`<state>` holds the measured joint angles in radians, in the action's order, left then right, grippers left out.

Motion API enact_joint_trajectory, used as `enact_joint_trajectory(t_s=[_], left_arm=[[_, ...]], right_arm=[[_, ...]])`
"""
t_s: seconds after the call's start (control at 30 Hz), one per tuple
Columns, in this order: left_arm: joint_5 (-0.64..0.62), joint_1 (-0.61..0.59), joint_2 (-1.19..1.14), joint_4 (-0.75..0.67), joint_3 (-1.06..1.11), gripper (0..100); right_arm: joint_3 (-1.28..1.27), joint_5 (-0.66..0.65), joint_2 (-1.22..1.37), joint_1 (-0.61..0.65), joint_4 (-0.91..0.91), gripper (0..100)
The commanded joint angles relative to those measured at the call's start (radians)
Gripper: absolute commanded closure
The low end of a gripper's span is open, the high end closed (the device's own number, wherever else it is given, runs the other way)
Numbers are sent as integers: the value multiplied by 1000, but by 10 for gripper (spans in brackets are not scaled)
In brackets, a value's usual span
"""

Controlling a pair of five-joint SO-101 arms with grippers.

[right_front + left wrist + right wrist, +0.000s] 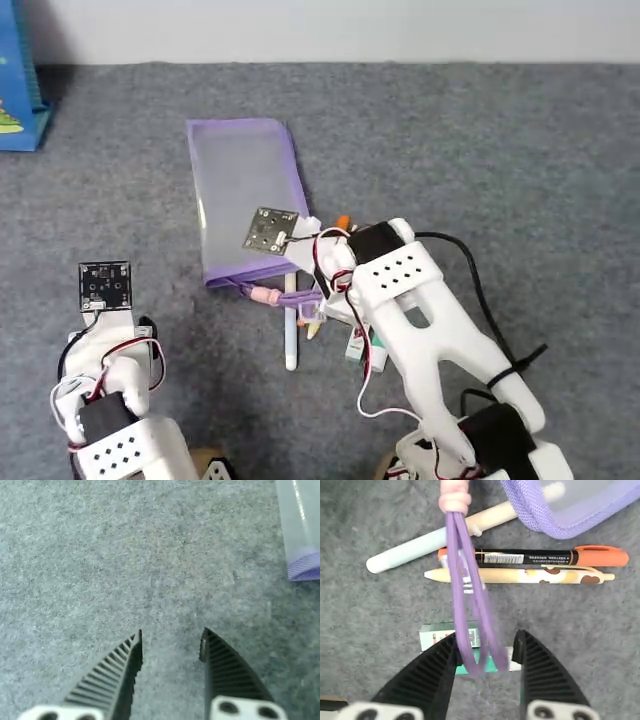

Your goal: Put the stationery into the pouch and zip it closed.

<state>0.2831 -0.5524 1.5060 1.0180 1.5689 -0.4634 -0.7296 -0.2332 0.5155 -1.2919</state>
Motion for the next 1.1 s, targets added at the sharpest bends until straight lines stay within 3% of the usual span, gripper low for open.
enact_joint_trajectory(t_s=[0.0, 0.33, 0.5, 0.63, 1.07], left_arm=[[9, 5, 11, 0, -30, 808], [9, 5, 11, -2, -28, 807], [9, 5, 11, -2, -28, 807], [9, 5, 11, -2, -28, 807], [9, 5, 11, -3, -19, 806]], right_arm=[[57, 18, -47, 58, 4, 820], [172, 150, -33, 163, 18, 817], [115, 150, 35, 246, 166, 817], [143, 150, 189, 248, 245, 817], [362, 176, 524, 248, 249, 821]])
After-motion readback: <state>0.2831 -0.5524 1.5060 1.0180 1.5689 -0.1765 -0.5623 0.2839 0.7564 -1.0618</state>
